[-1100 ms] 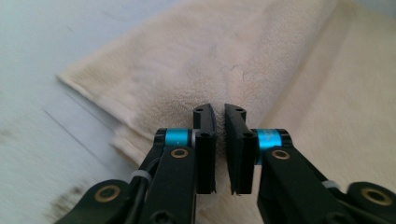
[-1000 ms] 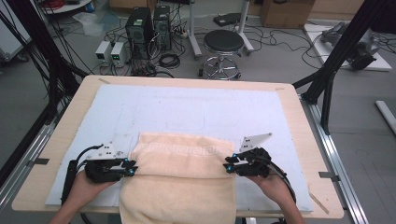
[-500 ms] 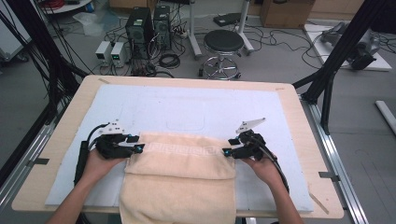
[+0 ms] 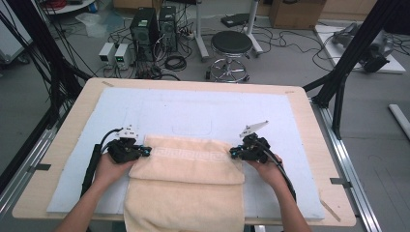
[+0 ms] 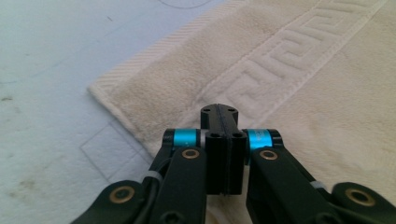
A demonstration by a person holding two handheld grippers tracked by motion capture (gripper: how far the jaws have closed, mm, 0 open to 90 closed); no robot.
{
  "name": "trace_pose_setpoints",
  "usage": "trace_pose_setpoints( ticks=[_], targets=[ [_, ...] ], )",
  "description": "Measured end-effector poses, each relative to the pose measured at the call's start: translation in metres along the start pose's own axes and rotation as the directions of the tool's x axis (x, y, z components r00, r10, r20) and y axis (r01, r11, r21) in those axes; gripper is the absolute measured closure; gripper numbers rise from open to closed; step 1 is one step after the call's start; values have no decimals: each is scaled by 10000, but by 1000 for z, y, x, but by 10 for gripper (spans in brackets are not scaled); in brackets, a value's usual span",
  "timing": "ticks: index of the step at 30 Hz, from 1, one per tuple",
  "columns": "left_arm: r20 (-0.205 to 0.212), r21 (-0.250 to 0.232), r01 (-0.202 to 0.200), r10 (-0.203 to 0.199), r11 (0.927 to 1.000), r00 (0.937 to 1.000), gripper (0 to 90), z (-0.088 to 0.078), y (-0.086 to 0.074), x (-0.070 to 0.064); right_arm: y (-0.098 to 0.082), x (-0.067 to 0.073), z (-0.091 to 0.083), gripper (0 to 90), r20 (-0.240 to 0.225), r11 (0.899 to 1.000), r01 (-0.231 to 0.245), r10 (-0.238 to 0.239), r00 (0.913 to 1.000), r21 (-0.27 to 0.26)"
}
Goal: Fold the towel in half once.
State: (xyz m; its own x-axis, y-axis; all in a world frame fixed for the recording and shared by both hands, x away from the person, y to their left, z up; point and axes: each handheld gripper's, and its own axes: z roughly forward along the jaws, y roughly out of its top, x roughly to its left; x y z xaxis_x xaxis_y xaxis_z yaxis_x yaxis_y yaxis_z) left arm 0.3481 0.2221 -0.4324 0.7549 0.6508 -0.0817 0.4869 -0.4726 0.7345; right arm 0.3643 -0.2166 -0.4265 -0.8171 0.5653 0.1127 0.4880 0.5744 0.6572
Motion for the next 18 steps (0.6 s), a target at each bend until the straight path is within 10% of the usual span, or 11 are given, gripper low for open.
trace_pose_setpoints(
  ticks=[6,11,18],
  targets=[
    [235,-343,290,-282,9990,9993,895,-9,-2,9,10,-1,-18,842,-59,9974,-87,83,9999,-719],
    [67,-130,229,-228,9997,9997,611,-2,-2,8,10,-2,-9,782,239,9999,159,-158,9996,-37],
    [-205,-229,424,-429,9988,9989,487,7,-2,12,9,-1,6,432,922,9989,202,-241,9954,425]
  ],
)
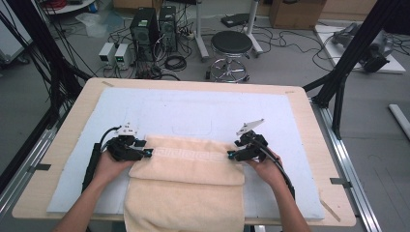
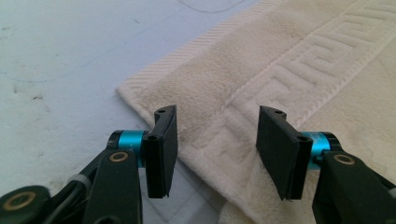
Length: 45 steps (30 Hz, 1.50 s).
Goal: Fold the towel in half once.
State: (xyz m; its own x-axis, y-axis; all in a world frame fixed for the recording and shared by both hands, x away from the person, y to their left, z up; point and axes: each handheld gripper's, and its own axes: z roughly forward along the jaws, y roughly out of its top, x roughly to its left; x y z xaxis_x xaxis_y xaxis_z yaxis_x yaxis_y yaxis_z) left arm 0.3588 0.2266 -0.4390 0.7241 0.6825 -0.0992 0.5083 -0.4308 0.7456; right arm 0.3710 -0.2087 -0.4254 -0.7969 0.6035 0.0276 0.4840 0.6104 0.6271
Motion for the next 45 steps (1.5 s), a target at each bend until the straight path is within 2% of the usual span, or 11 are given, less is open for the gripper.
trace_pose_setpoints(
  ticks=[4,5,13,19,24,25,28,33,35,42,45],
  targets=[
    [-148,-25,39,-40,10000,9999,554,1,0,1,-2,0,5,474,-72,9991,-270,272,9996,322],
    [-572,0,-155,155,9999,9982,616,2,1,-1,-2,-1,5,500,-95,9996,-210,212,9997,211],
    [-692,-122,234,-242,9997,9973,808,2,1,3,-1,-5,5,761,-465,9981,-610,612,9970,70],
    [-458,-175,250,-258,9995,9986,882,0,1,5,1,-5,2,801,-653,9986,-519,512,9965,-92],
    [-254,-276,328,-335,9991,9991,896,-7,1,8,1,-6,-14,801,-996,9934,-669,575,9934,-933],
    [-271,-327,326,-335,9989,9991,891,-7,1,8,1,-6,-14,801,-962,9941,-593,506,9941,-906],
    [-193,-553,902,-914,9944,9956,621,-2,3,11,0,-6,-9,800,-919,9965,-620,566,9942,-567],
    [-249,273,617,-611,9977,9978,401,14,14,6,1,-6,-3,800,-840,9978,-510,474,9953,-415],
    [-769,482,-1,38,9988,9970,482,15,16,2,1,-7,-2,799,-852,9976,-573,537,9949,-395],
    [-335,335,269,-257,9991,9991,820,16,16,2,3,-5,1,799,-868,9975,-520,477,9951,-480],
    [-208,293,496,-490,9983,9986,841,14,16,4,2,-6,-1,800,-975,9966,-606,550,9937,-559]
  ],
)
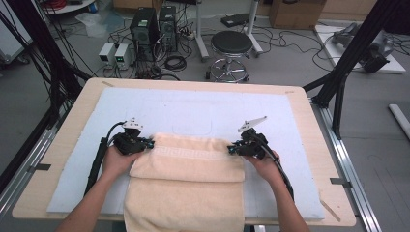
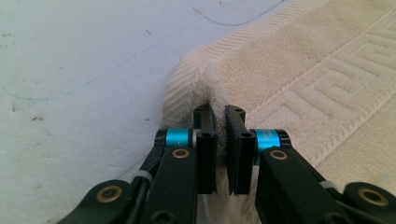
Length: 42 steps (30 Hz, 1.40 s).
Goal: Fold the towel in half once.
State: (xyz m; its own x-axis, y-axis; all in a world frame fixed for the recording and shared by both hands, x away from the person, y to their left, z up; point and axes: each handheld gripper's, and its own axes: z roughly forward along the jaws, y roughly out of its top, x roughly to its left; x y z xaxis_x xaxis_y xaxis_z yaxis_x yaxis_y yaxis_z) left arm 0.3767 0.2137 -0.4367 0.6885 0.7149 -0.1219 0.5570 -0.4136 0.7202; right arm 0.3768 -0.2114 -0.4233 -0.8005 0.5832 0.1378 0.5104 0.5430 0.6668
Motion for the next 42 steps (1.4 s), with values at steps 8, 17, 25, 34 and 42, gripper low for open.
trace_pose_setpoints(
  ticks=[8,17,25,34,42],
  targets=[
    [324,-1211,40,-1,9926,9995,841,-34,9,-5,7,5,-23,803,-498,9971,-71,33,9988,-762],
    [751,-2437,-756,966,9669,9925,822,-99,-10,-41,17,51,-72,796,-914,9793,1154,-1319,9870,-1665],
    [1565,-2765,-1900,2392,9421,9583,718,-161,-66,-103,-26,125,-116,702,-1865,9540,1888,-2343,9541,-2328],
    [1474,-2481,-1923,2332,9495,9612,602,-145,-75,-94,-50,123,-113,591,-1701,9650,1604,-1970,9655,-2073],
    [1037,-2584,-1309,1622,9571,9813,559,-113,-53,-59,-40,74,-79,549,-754,9839,1143,-1254,9892,-1375]
  ],
)
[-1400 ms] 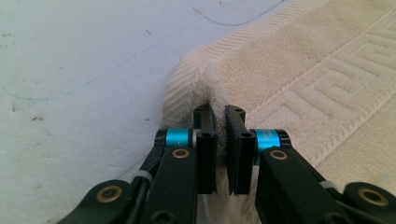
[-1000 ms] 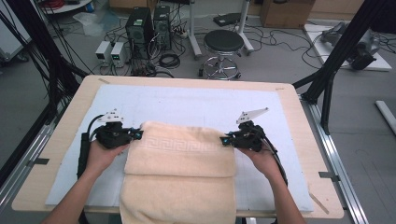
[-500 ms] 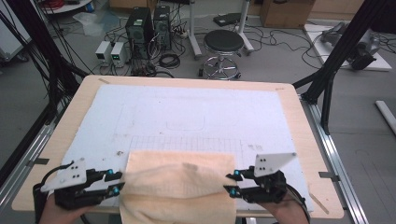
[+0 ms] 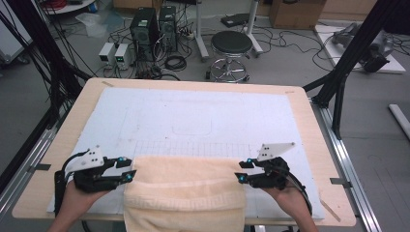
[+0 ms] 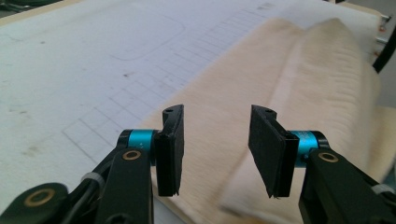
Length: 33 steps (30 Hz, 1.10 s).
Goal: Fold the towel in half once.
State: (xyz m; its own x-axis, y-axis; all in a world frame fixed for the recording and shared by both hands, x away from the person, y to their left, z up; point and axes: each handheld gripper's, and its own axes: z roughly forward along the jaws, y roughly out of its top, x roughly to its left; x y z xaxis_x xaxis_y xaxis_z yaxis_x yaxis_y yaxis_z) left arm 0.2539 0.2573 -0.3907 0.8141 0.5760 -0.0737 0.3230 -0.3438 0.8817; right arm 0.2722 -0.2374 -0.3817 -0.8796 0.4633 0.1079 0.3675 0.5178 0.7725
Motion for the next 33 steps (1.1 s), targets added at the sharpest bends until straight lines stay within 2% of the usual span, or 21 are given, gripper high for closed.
trace_pose_setpoints(
  ticks=[4,7,11,14,16,19,23,30,33],
  targets=[
    [-446,563,145,-120,9983,9989,542,21,0,19,4,-18,18,524,551,9990,109,-132,9984,423],
    [-573,1001,188,-131,9948,9983,497,35,-3,31,6,-28,30,500,725,9978,52,-100,9973,668],
    [-753,1377,363,-261,9898,9968,466,47,-7,39,4,-35,40,489,1020,9952,176,-275,9944,967],
    [-693,1622,379,-270,9860,9972,457,51,-11,40,0,-38,45,485,1082,9938,99,-219,9939,1103],
    [-697,1712,410,-294,9844,9971,452,53,-14,42,-4,-41,48,485,1070,9929,-46,-82,9942,1192],
    [-633,1819,650,-543,9812,9965,458,54,-19,45,-11,-46,52,490,1039,9904,-239,98,9945,1359],
    [-554,2136,781,-677,9738,9962,478,57,-24,47,-14,-47,54,486,985,9888,-352,210,9949,1452],
    [-649,1953,1023,-912,9754,9937,528,57,-26,46,-15,-50,58,535,683,9875,-510,412,9968,1493],
    [-665,1943,1176,-1066,9739,9921,571,56,-26,46,-16,-50,58,619,496,9875,-545,476,9976,1482]
  ],
)
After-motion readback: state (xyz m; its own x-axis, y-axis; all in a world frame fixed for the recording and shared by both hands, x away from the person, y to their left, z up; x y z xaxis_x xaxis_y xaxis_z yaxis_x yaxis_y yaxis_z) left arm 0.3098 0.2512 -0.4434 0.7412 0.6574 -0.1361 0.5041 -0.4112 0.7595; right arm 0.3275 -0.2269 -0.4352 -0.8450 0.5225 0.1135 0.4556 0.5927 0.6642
